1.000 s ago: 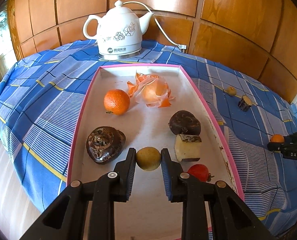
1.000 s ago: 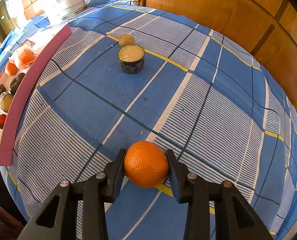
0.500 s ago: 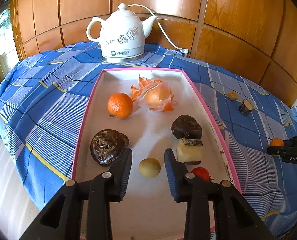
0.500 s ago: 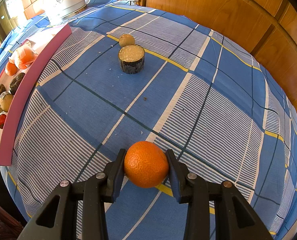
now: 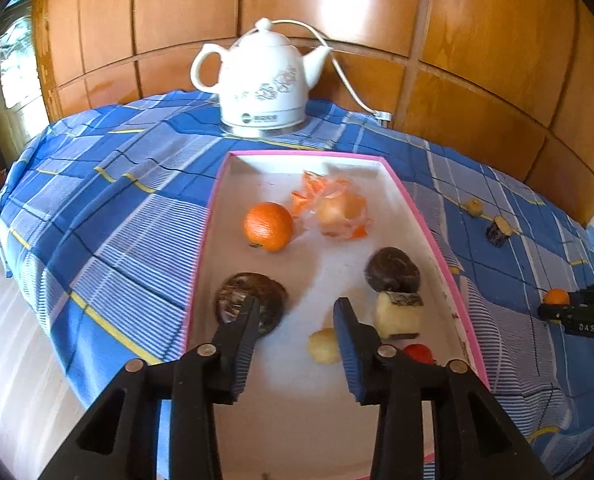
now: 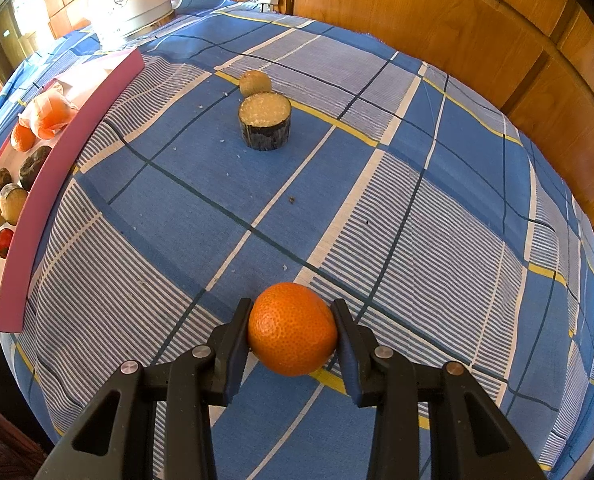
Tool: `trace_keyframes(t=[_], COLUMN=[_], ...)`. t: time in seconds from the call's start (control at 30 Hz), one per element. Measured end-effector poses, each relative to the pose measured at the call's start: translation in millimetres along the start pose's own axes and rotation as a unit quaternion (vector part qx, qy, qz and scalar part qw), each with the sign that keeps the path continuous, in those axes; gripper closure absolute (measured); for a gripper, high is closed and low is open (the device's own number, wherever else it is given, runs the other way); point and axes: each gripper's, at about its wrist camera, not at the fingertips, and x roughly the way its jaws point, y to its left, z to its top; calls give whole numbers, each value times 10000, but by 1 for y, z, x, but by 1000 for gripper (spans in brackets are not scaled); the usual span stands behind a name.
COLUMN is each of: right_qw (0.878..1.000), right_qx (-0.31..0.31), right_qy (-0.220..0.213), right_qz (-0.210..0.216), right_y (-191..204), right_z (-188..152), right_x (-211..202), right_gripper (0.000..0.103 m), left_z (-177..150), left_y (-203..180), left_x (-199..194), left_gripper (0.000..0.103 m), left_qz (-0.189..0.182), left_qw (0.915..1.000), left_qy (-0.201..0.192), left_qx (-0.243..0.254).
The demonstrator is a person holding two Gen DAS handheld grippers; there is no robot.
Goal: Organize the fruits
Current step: 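Carry the small orange into the tray and release it with the right gripper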
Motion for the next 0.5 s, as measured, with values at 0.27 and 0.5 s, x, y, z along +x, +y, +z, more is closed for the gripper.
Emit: trace_keyframes(t=[0.27, 0.5], right_qw=[9962, 9762], right_qx=[-99, -550], right_qy=[-576, -1245], right_qz=[645, 1689], right_y=[31, 109], right_z=[19, 46], right_x=[-40, -74], right_gripper=[64, 64], left_z=[4, 4], left_y=[32, 46], left_x=[-5, -7], left_gripper=[62, 62], left_qz=[265, 354], left_qw=[9991, 9982], left_qy=[-89, -132], left_qx=[-315, -461])
